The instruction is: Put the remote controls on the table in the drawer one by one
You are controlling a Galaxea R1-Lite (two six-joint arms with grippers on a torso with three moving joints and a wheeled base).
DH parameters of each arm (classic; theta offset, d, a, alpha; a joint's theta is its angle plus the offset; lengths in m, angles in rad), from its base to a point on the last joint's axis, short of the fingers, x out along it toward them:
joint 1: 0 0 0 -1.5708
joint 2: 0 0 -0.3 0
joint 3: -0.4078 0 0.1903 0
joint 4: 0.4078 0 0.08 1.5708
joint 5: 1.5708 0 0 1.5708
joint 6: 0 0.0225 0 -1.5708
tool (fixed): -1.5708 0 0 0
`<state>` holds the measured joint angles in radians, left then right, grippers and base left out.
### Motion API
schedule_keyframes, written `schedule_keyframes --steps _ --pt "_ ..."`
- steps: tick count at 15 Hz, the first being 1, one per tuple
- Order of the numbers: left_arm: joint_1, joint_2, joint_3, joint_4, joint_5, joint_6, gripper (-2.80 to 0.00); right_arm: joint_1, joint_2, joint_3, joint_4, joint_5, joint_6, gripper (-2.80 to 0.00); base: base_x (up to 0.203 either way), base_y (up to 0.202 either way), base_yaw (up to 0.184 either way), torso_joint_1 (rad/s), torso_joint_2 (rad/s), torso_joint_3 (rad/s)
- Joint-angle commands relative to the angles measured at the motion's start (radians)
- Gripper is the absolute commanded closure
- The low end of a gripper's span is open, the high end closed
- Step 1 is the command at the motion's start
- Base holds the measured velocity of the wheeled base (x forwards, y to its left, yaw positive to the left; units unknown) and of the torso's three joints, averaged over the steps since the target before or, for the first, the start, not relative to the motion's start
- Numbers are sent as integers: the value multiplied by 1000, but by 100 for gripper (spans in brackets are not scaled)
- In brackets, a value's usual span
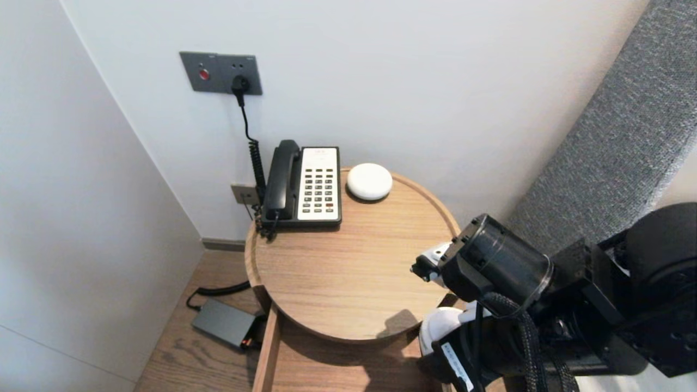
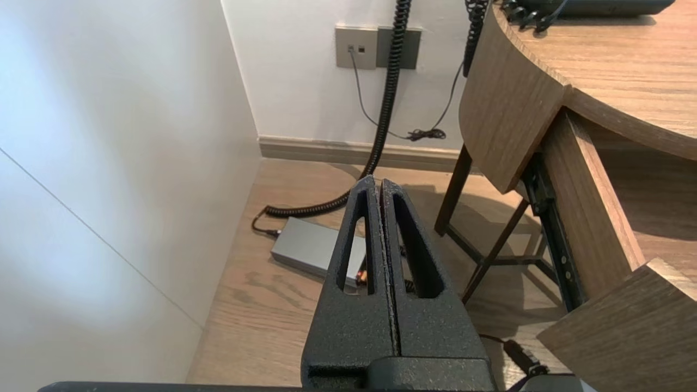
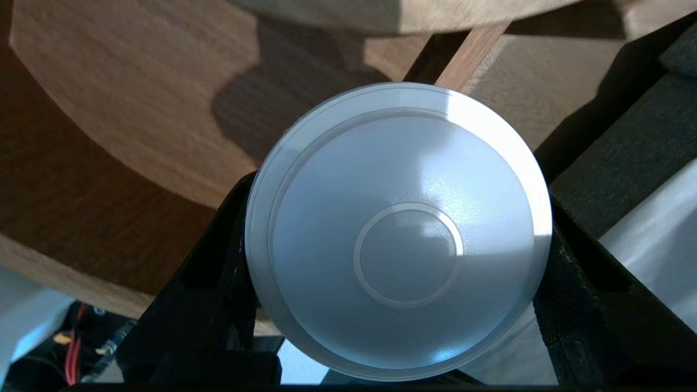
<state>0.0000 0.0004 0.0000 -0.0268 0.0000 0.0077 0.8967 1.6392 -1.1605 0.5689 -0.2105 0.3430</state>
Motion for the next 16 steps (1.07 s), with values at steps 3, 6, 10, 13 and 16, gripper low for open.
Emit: schedule_keyframes --steps 3,6,10,13,16 --pt "0 0 12 -1 0 0 0 46 -18 97 -65 0 -11 0 0 0 0 0 0 0" --pt "0 0 12 -1 0 0 0 92 26 125 -122 2 -12 0 0 0 0 0 0 0" --pt "0 0 12 -1 0 0 0 157 104 137 -199 0 -7 0 0 0 0 0 0 0" --pt "0 0 12 -1 0 0 0 182 154 132 -242 0 -3 0 0 0 0 0 0 0" --pt "0 0 12 -1 0 0 0 221 199 128 -257 0 -1 0 0 0 0 0 0 0"
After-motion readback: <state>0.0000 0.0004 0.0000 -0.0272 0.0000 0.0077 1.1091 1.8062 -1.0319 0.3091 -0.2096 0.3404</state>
